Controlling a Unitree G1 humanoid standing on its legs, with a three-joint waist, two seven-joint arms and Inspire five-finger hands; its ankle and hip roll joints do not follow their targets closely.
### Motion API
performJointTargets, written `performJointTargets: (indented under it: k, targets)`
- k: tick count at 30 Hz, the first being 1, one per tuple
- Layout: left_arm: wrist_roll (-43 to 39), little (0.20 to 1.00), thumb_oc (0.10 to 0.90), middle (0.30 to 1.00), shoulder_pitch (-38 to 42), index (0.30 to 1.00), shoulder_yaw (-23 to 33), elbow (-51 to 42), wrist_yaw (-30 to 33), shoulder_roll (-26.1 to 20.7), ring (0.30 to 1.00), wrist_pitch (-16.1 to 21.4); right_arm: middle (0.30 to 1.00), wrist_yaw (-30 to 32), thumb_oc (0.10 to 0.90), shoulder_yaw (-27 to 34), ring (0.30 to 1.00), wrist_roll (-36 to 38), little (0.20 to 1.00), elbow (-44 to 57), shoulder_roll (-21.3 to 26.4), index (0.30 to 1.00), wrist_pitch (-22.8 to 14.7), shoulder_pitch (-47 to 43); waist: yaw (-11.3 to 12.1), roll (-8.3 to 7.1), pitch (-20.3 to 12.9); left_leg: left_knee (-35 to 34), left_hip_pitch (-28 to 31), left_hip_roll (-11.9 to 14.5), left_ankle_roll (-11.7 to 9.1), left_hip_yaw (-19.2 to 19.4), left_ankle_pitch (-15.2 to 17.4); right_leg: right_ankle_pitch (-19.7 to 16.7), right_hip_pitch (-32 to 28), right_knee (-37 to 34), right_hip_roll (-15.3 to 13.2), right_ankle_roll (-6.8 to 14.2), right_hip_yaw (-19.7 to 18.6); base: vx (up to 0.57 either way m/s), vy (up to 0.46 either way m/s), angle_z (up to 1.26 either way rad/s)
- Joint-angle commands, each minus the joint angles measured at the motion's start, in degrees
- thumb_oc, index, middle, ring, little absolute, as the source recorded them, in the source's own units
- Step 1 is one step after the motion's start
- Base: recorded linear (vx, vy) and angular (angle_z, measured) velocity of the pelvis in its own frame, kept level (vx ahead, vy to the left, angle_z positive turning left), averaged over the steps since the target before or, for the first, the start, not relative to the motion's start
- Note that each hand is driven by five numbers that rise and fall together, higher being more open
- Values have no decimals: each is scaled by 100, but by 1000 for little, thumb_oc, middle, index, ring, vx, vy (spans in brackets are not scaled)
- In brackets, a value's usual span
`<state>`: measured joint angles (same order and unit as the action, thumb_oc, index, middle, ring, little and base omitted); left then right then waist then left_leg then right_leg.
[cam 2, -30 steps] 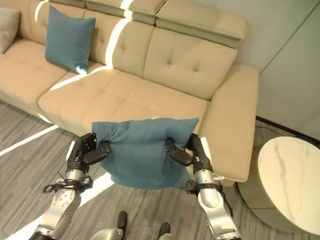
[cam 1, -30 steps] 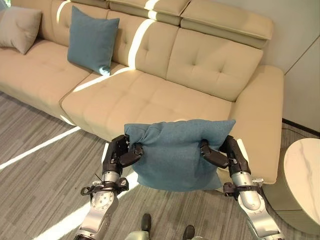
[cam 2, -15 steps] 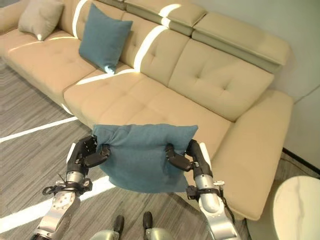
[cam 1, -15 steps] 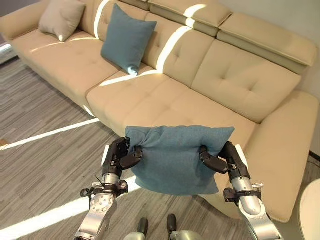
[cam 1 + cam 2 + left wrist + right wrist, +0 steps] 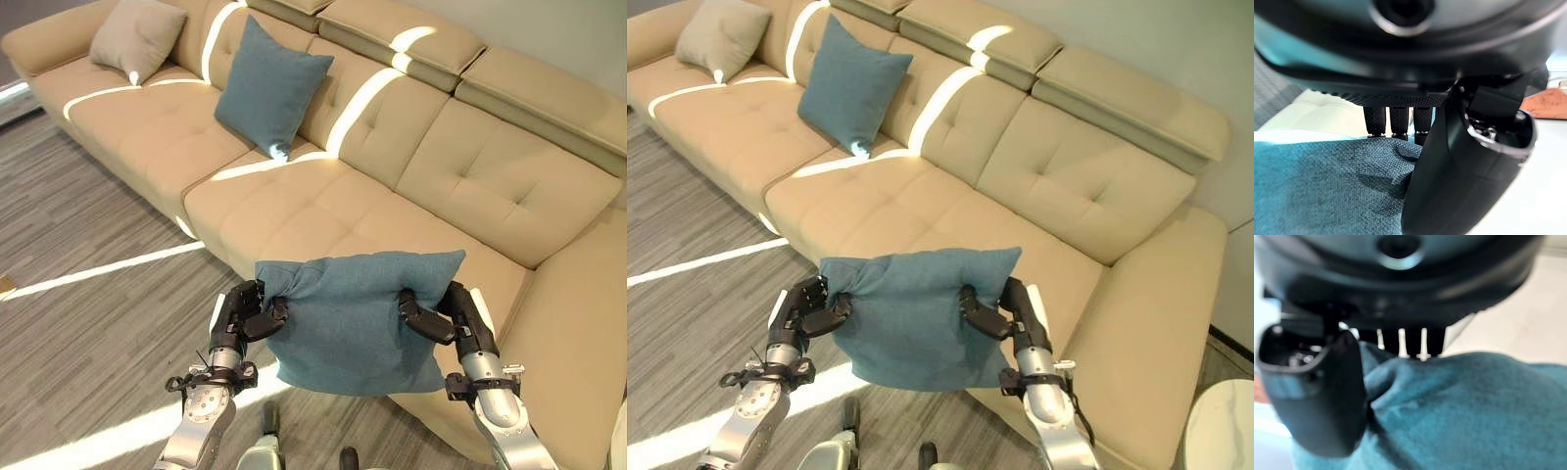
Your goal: Pick up all the scattered cushions and arrange them neatly on the sofa.
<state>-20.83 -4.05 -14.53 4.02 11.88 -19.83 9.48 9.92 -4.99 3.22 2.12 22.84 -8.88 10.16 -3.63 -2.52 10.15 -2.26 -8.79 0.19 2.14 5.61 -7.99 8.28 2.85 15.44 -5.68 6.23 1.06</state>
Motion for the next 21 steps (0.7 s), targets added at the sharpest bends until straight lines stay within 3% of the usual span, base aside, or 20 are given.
performJointTargets:
  k: [1, 2, 3, 6, 7, 9, 14, 16, 19, 21]
  targets:
    - [180, 300, 400, 300, 405, 300, -24, -849, -215, -287, 300, 624, 300, 73, 400, 180, 300, 319, 300, 797, -241, 300, -813, -900, 40, -97, -405, 625, 33, 161, -161, 79, 855, -902, 533, 1081, 51, 258, 8, 22, 116, -19]
    - [181, 300, 400, 300, 415, 300, -23, -840, -213, -286, 300, 629, 300, 74, 400, 178, 300, 319, 300, 792, -241, 300, -815, -910, 56, -107, -406, 626, 28, 157, -160, 100, 861, -883, 566, 1124, 46, 259, -16, 119, 139, -31]
    - [239, 300, 400, 300, 426, 300, 5, -814, -194, -306, 300, 659, 300, 39, 400, 101, 300, 341, 300, 763, -281, 300, -819, -928, 47, -68, -401, 576, 218, 166, -144, 229, 976, -833, 755, 972, -103, 241, 312, 194, 99, -54]
    - [218, 300, 400, 300, 278, 300, 57, -845, -251, -255, 300, 674, 300, -27, 400, 64, 300, 382, 300, 675, -272, 300, -805, -978, 30, -64, -453, 367, 567, 90, -168, 376, 1087, -722, 915, 173, -43, 184, 787, 283, 74, -36]
    - [180, 300, 400, 300, 205, 300, 127, -828, -301, -227, 300, 681, 300, -39, 400, 62, 300, 455, 300, 635, -278, 300, -820, -1045, 59, -88, -464, 278, 782, 59, -209, 490, 1173, -885, 952, -483, -114, 231, 1316, 234, 0, -36]
    - [159, 300, 400, 300, 225, 300, 137, -761, -379, -182, 300, 695, 300, -51, 400, 61, 300, 470, 300, 591, -280, 300, -846, -1058, 24, -111, -465, 163, 971, 19, -250, 488, 1246, -982, 900, -974, 30, 245, 1408, 234, -67, -66]
    - [125, 300, 400, 300, 231, 300, 103, -731, -503, -47, 300, 749, 300, -32, 400, 228, 300, 400, 300, 618, -161, 300, -876, -969, -9, -212, -642, 503, 1082, -71, -371, 483, 1522, -1179, 387, -1584, 157, 196, 1127, 187, -101, 18]
    - [99, 300, 400, 300, 214, 300, 63, -735, -592, -37, 300, 731, 300, -51, 400, 307, 300, 423, 300, 665, -106, 300, -877, -863, -38, -234, -661, 1117, 955, 33, -482, 491, 1610, -1186, 116, -1816, 199, 140, 1099, 97, -119, 8]
    - [88, 300, 400, 300, 249, 300, 14, -737, -590, 1, 300, 708, 300, -36, 400, 351, 300, 474, 300, 716, -4, 300, -865, -841, -21, -264, -560, 2397, 433, 258, -669, 431, 1374, -1127, -167, -1963, 243, -34, 1039, 51, -119, -12]
    - [65, 300, 400, 300, 256, 300, 18, -740, -541, 41, 300, 690, 300, -26, 400, 317, 300, 509, 300, 704, 30, 300, -829, -850, 38, -286, -514, 2644, 179, 215, -644, 169, 1236, -1077, -233, -1990, 286, -115, 905, 64, -45, -50]
